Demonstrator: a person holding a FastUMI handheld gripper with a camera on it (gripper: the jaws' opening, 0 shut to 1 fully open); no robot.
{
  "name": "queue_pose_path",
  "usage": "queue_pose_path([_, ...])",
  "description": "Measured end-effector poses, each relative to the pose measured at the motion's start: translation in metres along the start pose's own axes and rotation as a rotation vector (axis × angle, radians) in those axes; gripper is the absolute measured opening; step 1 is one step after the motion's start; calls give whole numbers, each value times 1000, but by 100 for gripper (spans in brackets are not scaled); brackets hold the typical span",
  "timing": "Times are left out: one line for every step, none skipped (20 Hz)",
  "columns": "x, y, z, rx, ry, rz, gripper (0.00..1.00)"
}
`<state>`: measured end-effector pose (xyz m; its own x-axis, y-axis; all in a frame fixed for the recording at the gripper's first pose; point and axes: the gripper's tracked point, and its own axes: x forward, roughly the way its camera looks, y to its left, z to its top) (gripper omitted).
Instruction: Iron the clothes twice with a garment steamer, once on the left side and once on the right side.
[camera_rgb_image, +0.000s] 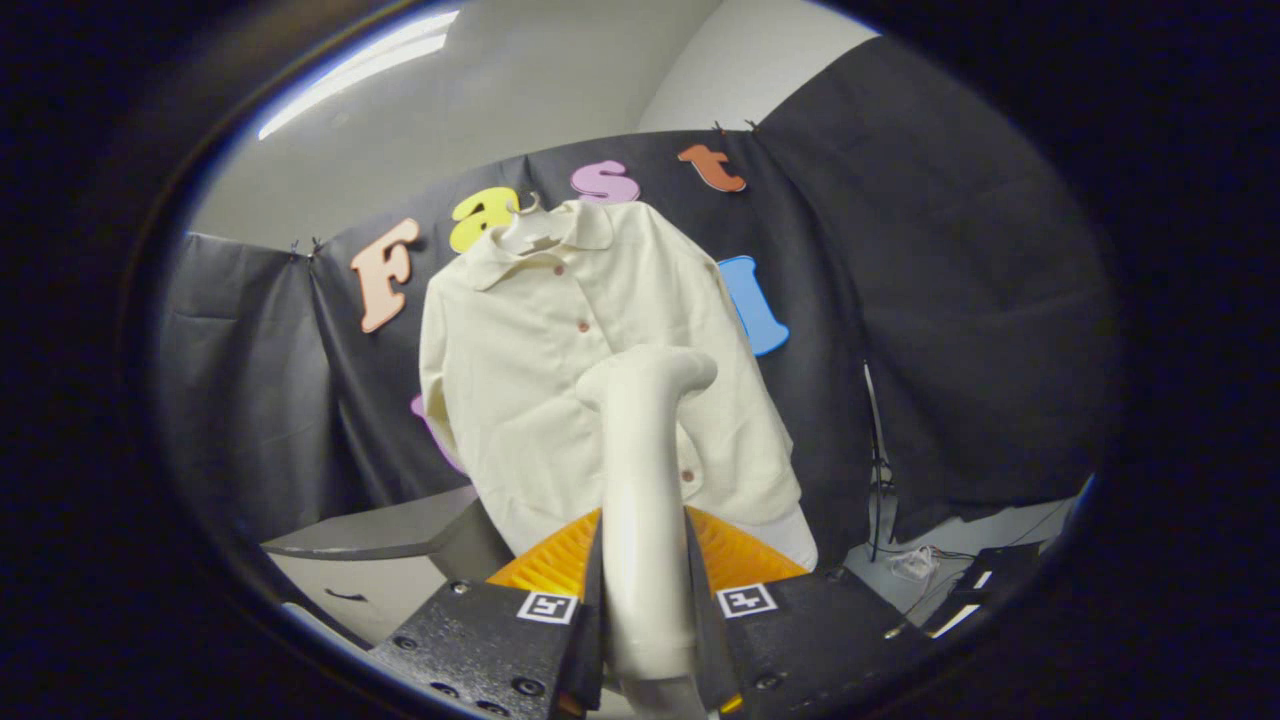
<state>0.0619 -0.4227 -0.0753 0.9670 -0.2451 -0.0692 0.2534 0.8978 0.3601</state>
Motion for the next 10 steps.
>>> queue_pose_path([-7,15,6,-15,-6,8,36])
queue_pose_path([-14,30,9,-16,-1,15,36])
queue_pose_path([-22,47,12,-12,-2,24,36])
queue_pose_path([-30,65,16,-18,-9,39,36])
queue_pose_path([-39,84,18,-45,-23,60,36])
queue_pose_path([-47,103,20,-71,-38,84,36])
queue_pose_path([-55,125,21,-86,-50,108,37])
queue_pose_path([-64,147,19,-91,-56,137,36])
queue_pose_path([-73,170,15,-90,-59,166,36])
queue_pose_path([-81,191,10,-92,-61,190,36])
